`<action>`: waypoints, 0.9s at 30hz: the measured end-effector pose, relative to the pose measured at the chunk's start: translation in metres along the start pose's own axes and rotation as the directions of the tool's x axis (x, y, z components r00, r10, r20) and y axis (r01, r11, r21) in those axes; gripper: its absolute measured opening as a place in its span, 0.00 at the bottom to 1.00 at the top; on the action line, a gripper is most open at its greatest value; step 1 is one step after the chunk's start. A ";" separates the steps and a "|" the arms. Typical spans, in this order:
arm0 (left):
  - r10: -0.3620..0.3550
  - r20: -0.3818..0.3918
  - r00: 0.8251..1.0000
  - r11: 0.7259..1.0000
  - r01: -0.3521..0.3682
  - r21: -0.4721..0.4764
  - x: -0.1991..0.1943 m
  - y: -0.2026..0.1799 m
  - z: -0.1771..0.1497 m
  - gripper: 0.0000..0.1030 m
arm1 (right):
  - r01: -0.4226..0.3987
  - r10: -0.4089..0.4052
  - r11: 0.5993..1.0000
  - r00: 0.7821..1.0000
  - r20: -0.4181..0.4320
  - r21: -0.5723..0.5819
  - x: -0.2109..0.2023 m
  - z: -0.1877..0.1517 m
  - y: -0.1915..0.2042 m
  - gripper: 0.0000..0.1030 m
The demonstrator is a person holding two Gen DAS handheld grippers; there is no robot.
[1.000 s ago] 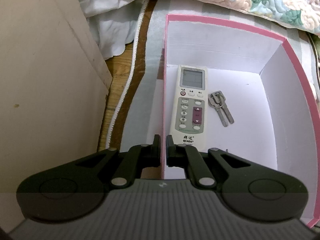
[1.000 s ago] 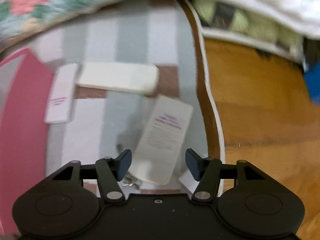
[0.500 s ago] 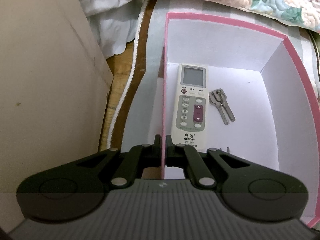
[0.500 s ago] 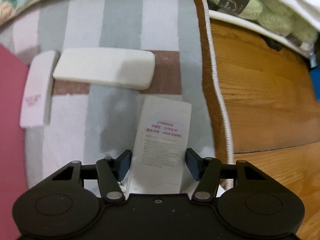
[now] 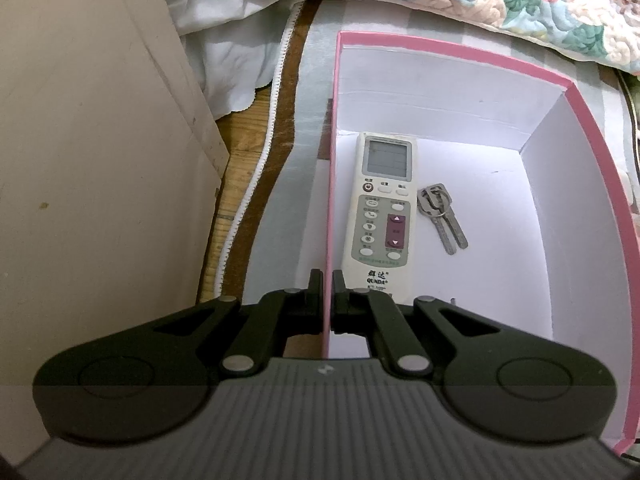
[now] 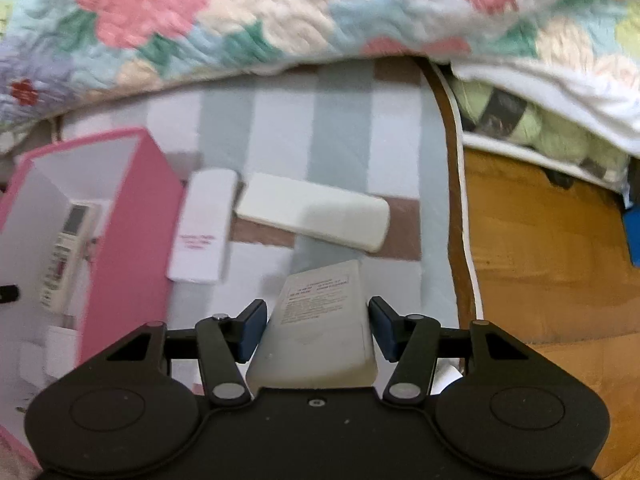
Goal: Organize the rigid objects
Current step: 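Carry the white printed box into the pink box and lower it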
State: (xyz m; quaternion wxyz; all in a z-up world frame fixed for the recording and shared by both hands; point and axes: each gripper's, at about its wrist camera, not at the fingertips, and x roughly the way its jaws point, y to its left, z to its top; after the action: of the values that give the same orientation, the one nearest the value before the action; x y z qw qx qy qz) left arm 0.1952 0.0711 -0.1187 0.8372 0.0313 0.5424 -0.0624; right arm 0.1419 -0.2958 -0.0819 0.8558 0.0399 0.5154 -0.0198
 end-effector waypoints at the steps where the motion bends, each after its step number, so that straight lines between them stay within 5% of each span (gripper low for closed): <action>1: 0.000 0.000 1.000 1.000 0.000 0.001 0.000 0.000 0.000 0.02 | -0.006 0.006 1.000 1.000 0.010 0.001 -0.006 0.000 0.002 0.59; 10: 0.021 -0.007 1.000 1.000 -0.021 0.016 0.000 -0.003 0.000 0.02 | -0.146 0.144 0.989 0.986 0.079 0.023 -0.063 0.012 0.022 0.59; 16: 0.022 -0.010 1.000 1.000 -0.021 0.016 0.000 -0.004 0.000 0.02 | -0.300 0.304 0.952 0.949 0.079 -0.063 -0.096 0.022 0.063 0.59; 21: 0.019 -0.005 1.000 1.000 -0.019 0.024 0.000 -0.003 -0.001 0.02 | -0.404 0.407 0.907 0.913 0.001 -0.117 -0.078 0.034 0.101 0.59; 27: 0.019 0.008 1.000 0.999 -0.019 0.034 -0.002 -0.003 -0.003 0.02 | -0.431 0.427 0.878 0.902 -0.066 -0.206 -0.029 0.046 0.152 0.59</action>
State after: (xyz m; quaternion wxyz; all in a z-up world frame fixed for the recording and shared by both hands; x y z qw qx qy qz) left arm 0.1917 0.0687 -0.1184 0.8393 0.0505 0.5376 -0.0637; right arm 0.1805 -0.1483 -0.0279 0.8334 0.0602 0.5005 0.2265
